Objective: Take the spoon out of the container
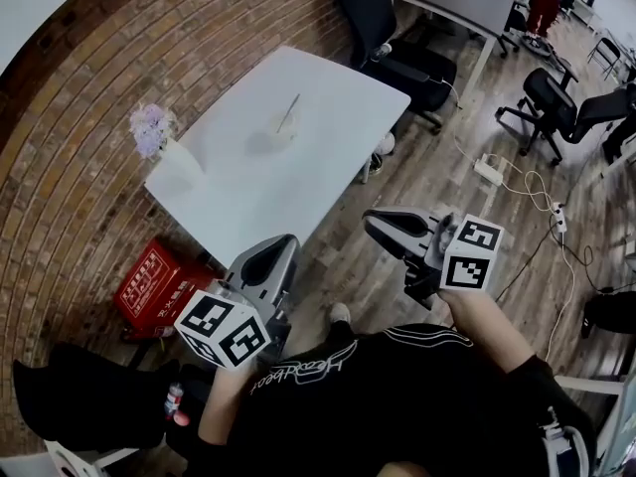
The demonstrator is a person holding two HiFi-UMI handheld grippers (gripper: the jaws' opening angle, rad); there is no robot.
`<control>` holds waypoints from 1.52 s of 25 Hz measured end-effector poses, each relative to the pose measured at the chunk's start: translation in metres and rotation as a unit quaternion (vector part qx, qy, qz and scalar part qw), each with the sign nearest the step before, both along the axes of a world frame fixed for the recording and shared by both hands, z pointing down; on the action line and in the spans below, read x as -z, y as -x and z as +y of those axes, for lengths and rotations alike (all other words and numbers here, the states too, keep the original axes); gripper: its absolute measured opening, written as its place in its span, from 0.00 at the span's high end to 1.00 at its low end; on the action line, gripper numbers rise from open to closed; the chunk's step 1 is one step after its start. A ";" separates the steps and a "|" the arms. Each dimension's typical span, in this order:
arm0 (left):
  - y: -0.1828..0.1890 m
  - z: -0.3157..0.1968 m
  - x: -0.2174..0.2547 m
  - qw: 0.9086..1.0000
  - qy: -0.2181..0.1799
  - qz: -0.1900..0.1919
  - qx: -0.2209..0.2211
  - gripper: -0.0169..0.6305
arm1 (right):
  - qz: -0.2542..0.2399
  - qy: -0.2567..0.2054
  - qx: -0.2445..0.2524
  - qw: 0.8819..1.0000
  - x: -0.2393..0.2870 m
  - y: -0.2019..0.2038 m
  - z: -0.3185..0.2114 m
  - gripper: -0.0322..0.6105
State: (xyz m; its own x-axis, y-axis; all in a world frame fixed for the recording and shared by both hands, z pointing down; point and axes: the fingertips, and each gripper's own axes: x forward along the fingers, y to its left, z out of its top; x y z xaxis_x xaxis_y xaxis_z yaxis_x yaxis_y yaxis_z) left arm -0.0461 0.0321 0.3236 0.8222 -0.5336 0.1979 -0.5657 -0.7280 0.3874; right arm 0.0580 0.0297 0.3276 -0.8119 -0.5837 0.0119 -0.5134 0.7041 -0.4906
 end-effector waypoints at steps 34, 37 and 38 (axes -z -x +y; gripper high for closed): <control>-0.004 -0.298 -0.051 0.996 0.049 -0.004 0.069 0.97 | -0.019 0.068 -0.002 0.997 -0.058 -0.026 -0.337 0.82; -0.001 -0.315 -0.063 0.995 0.063 -0.007 0.083 0.97 | -0.021 0.089 -0.001 0.996 -0.074 -0.029 -0.368 0.78; 0.000 -0.320 -0.067 0.994 0.067 -0.008 0.088 0.97 | -0.025 0.100 -0.001 0.995 -0.081 -0.030 -0.378 0.78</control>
